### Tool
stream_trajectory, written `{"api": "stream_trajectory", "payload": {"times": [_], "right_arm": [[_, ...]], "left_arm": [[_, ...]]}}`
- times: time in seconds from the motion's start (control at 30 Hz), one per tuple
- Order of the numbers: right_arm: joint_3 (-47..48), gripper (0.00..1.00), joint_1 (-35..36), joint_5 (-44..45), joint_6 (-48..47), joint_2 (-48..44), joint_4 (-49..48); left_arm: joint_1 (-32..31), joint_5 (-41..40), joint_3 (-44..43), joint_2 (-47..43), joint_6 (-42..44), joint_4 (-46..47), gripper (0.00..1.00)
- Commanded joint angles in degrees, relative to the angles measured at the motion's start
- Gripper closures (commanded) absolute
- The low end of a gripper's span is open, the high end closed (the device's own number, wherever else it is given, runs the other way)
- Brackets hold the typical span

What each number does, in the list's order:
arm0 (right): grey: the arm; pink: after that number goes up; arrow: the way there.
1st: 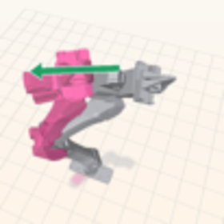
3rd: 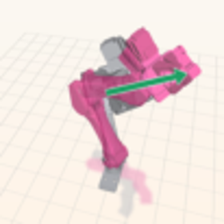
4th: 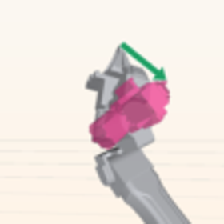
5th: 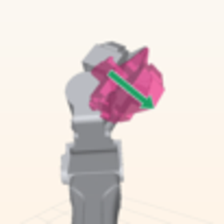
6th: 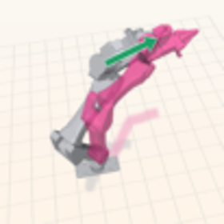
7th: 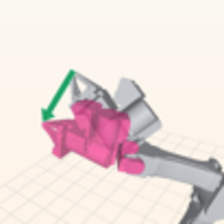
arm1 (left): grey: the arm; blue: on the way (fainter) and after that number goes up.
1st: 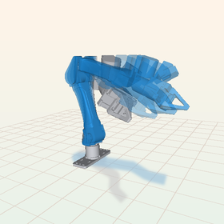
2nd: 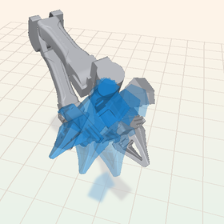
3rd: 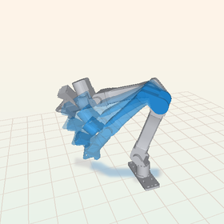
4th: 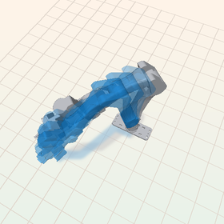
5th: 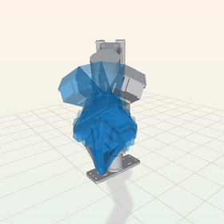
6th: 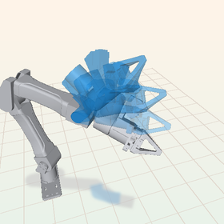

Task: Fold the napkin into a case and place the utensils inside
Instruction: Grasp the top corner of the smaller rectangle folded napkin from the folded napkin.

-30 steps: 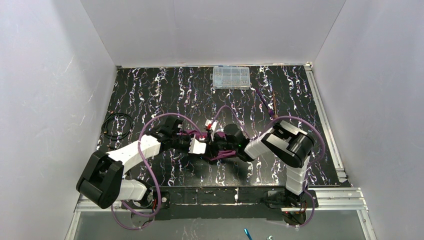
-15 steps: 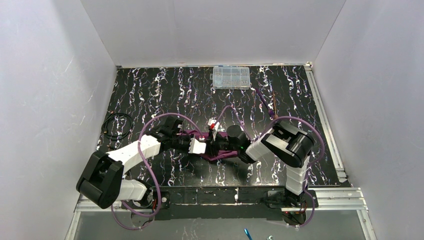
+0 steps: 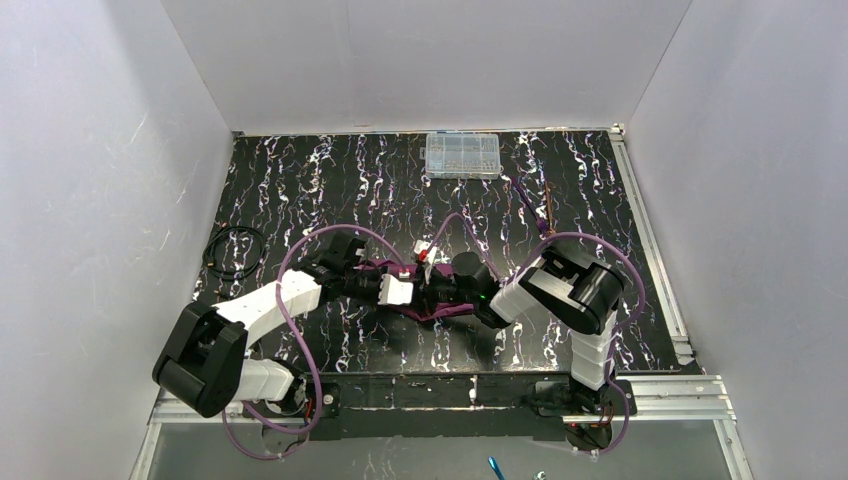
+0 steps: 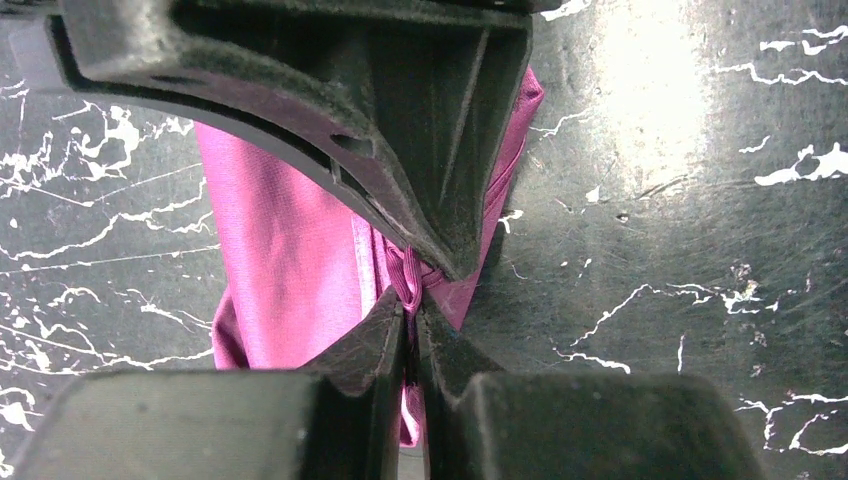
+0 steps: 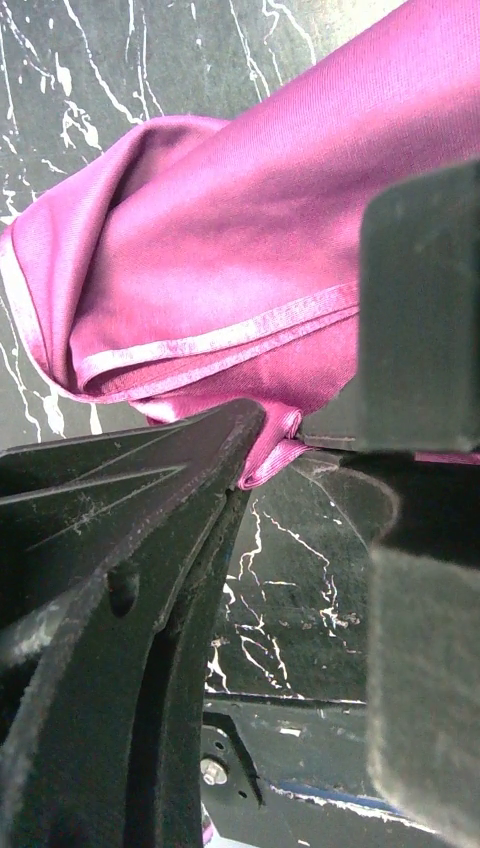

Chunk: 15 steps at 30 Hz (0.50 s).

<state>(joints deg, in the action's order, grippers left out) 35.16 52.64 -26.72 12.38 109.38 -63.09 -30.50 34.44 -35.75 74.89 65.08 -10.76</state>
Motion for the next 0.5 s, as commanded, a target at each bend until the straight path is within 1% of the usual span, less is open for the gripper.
{"api": "stream_trajectory", "payload": {"times": [0.0,0.03,0.1,0.13,0.17,0.23,0.27,0.3,0.33,0.47], "right_arm": [[1.8,0.99,0.4,1.0,-1.0,-0.4,-1.0],[1.8,0.99,0.4,1.0,-0.7,-0.3,-1.0],[1.8,0.99,0.3,0.7,0.1,-0.2,-1.3],[1.9,0.99,0.2,0.3,0.6,0.0,-1.5],[2.1,0.99,0.1,-0.3,1.0,0.3,-1.6],[2.3,0.99,-0.1,-1.0,1.7,0.7,-1.6],[2.5,0.99,-0.2,-1.3,1.7,0.8,-1.3],[2.6,0.99,-0.2,-1.6,1.7,0.9,-0.9],[2.8,0.99,-0.2,-1.8,1.7,1.0,-0.5],[3.8,0.99,-0.5,-2.7,1.9,1.4,1.1]], "left_arm": [[-0.3,-0.5,-2.4,-1.2,-2.6,0.1,0.77],[-0.3,-1.4,-2.5,-1.4,-3.9,0.8,0.68],[0.0,-4.0,-3.2,-1.9,-6.3,1.1,0.66],[0.1,-5.6,-3.4,-2.2,-7.3,1.2,0.67],[0.3,-8.4,-3.2,-2.7,-8.6,2.1,0.7],[0.6,-12.0,-1.2,-4.5,-9.9,5.4,0.8],[0.7,-13.4,-0.3,-5.4,-10.3,6.7,0.83],[0.8,-14.6,0.2,-6.2,-10.8,7.5,0.84],[0.9,-15.7,0.4,-6.6,-11.2,8.1,0.83],[1.8,-18.7,-1.2,-5.9,-15.2,7.4,0.74]]}}
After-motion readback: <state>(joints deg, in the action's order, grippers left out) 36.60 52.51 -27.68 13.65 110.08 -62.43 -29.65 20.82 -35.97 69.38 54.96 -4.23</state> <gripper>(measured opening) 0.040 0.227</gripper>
